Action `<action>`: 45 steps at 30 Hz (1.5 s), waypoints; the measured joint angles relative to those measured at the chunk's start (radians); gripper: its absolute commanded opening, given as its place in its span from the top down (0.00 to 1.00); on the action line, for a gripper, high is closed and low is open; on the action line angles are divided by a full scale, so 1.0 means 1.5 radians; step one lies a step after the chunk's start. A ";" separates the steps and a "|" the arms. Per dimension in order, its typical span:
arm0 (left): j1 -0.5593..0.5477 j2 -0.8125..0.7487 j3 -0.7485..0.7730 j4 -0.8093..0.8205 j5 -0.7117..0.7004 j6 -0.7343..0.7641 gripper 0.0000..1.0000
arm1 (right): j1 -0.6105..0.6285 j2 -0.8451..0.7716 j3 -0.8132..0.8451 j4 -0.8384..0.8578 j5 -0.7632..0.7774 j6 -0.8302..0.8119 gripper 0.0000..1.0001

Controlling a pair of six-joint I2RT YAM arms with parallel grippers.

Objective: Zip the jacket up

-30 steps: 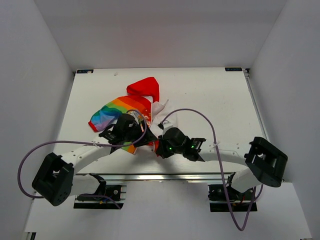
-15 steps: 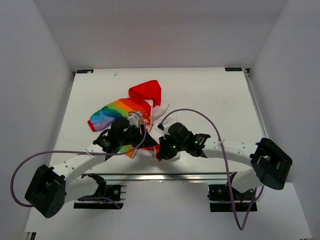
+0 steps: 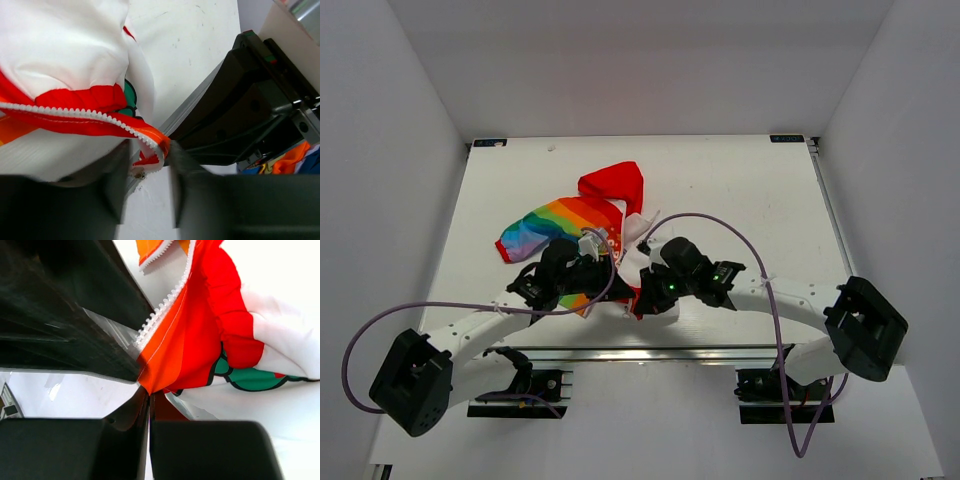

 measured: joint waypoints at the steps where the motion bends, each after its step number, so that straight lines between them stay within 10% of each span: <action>1: 0.000 0.004 -0.001 0.005 0.004 -0.002 0.65 | 0.000 0.000 0.002 -0.001 -0.003 0.000 1.00; 5: -0.003 0.012 -0.003 0.031 0.015 -0.011 1.00 | 0.000 0.000 0.009 -0.002 -0.010 0.000 1.00; 18: -0.004 -0.004 -0.038 0.067 0.009 -0.079 1.00 | 0.000 -0.035 -0.007 0.043 0.005 0.047 0.61; 35: -0.007 -0.037 -0.047 0.080 -0.027 -0.148 1.00 | -0.004 -0.043 -0.033 0.095 -0.003 0.057 1.00; 36: -0.007 -0.037 -0.047 0.078 -0.029 -0.148 0.91 | -0.004 -0.044 -0.033 0.097 -0.003 0.057 1.00; 39: -0.007 -0.038 -0.037 0.040 -0.044 -0.130 0.25 | -0.004 -0.050 -0.042 0.100 0.003 0.058 1.00; 42: -0.007 -0.046 -0.011 -0.046 -0.078 -0.109 0.02 | -0.008 -0.067 -0.042 0.083 0.017 0.058 1.00; 45: -0.008 -0.079 0.017 -0.157 -0.138 -0.099 0.02 | -0.025 -0.089 -0.048 0.071 0.027 0.057 1.00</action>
